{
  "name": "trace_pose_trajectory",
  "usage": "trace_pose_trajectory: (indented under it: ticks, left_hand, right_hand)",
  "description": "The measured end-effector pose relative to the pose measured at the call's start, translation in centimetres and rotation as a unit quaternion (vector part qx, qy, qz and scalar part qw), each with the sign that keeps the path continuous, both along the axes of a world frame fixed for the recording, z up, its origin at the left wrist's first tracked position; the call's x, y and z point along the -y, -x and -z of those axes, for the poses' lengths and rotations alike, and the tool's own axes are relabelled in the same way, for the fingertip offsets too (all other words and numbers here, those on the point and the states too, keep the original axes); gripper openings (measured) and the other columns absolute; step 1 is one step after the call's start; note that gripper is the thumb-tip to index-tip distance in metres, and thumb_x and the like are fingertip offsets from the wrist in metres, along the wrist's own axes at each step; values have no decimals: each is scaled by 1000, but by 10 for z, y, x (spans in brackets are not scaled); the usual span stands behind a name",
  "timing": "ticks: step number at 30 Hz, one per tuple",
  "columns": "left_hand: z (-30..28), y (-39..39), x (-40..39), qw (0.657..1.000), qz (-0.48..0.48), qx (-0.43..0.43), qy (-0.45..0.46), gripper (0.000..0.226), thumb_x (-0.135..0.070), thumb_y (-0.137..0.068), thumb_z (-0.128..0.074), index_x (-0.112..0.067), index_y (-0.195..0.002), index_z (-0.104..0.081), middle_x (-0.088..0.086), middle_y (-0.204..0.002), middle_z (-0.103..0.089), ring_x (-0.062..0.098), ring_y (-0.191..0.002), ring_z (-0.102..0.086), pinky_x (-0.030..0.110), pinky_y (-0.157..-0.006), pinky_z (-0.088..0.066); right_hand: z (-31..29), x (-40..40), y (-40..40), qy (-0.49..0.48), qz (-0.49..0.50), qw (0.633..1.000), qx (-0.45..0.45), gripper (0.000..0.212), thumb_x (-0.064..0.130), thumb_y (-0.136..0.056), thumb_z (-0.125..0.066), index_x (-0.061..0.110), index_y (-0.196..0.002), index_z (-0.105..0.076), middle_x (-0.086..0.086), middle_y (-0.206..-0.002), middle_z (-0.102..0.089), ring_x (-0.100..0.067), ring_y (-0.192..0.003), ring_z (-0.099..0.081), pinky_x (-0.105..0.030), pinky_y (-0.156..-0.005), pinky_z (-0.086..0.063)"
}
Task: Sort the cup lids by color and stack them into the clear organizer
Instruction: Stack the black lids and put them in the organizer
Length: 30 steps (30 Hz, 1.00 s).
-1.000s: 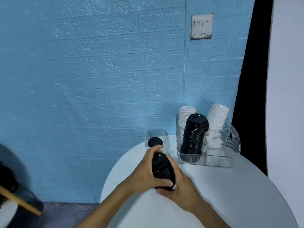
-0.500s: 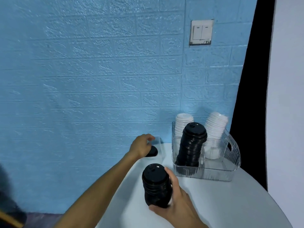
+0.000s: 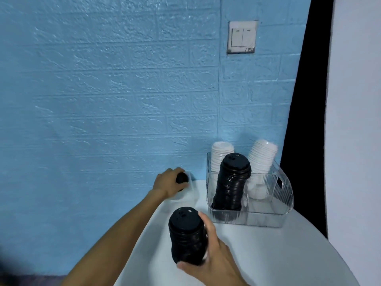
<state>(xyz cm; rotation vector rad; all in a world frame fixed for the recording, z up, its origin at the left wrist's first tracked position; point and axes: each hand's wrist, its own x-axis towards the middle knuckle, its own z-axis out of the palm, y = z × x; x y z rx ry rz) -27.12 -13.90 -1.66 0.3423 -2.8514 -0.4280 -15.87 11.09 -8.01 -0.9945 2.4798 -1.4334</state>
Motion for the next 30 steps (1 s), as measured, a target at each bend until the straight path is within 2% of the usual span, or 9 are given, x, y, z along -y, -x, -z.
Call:
trace_pose_trajectory:
  ticks: [4,8,12,16,19,22,24,27,30]
  left_hand:
    - [-40,-79,-25,943,45,-223,-242,42,-51,-79,-80,-45,-117,-64,-11,-117,-65,5,-104,-62,22,-91,-50]
    - [-38,-163,-63,917,175,-139,-331,38,-48,-83,-74,-48,-120,-68,-16,-119,-63,4,-111,-61,23,-95,-51]
    - [-11,-185,-73,954,158,-114,-229,54,-68,-72,-70,-52,-123,-66,-17,-121,-54,2,-121,-51,19,-105,-39]
    - [0,-187,-86,952,122,-133,-246,50,-71,-72,-70,-60,-120,-63,-22,-125,-49,-2,-127,-40,13,-108,-30]
    - [-4,-186,-95,907,102,-112,-392,26,-48,-97,-57,-52,-119,-69,-15,-130,-53,-2,-128,-44,12,-109,-30]
    - [-10,-186,-97,843,73,-99,-523,33,-20,-103,-51,-36,-127,-68,-6,-134,-61,2,-125,-55,25,-111,-39]
    - [-15,-189,-100,819,46,-94,-564,40,-15,-100,-56,-40,-131,-62,-5,-127,-65,7,-119,-60,26,-99,-46]
    - [-18,-190,-105,813,4,-82,-576,43,-15,-94,-66,-41,-129,-61,-3,-121,-69,10,-111,-63,27,-92,-48]
    - [-22,-190,-107,811,-38,-58,-580,29,-22,-91,-70,-39,-114,-69,-4,-121,-70,16,-117,-60,42,-105,-43]
  right_hand:
    - [-3,1,-4,14,-8,1000,0,116,58,-61,-84,73,-138,2,40,-130,-55,8,-119,-57,-15,-104,-43]
    - [-1,-1,-4,25,-5,1000,6,113,51,-66,-87,77,-134,-1,48,-121,-53,19,-110,-54,-7,-94,-43]
    - [-3,-2,-9,21,-5,1000,5,113,48,-68,-86,77,-134,1,47,-119,-51,24,-105,-52,-1,-85,-41]
    - [-7,-3,-15,9,-5,1000,3,112,50,-70,-84,72,-139,1,39,-125,-53,13,-109,-57,-7,-89,-46]
    - [-10,-4,-18,12,-8,1000,1,112,50,-70,-84,69,-142,-1,34,-129,-55,11,-114,-57,-13,-95,-47]
    - [-9,-4,-19,6,-13,1000,2,113,51,-69,-83,67,-146,-2,28,-136,-56,4,-120,-58,-26,-103,-48]
    - [-10,-3,-21,4,-10,1000,10,115,51,-69,-83,66,-146,0,26,-138,-56,1,-123,-58,-31,-105,-48]
    - [-11,-4,-22,15,-13,999,28,117,46,-70,-84,66,-147,3,27,-137,-57,1,-123,-57,-30,-105,-48]
    - [-10,-1,-21,11,-14,999,43,125,46,-70,-84,66,-146,13,25,-140,-55,-2,-126,-56,-32,-107,-47]
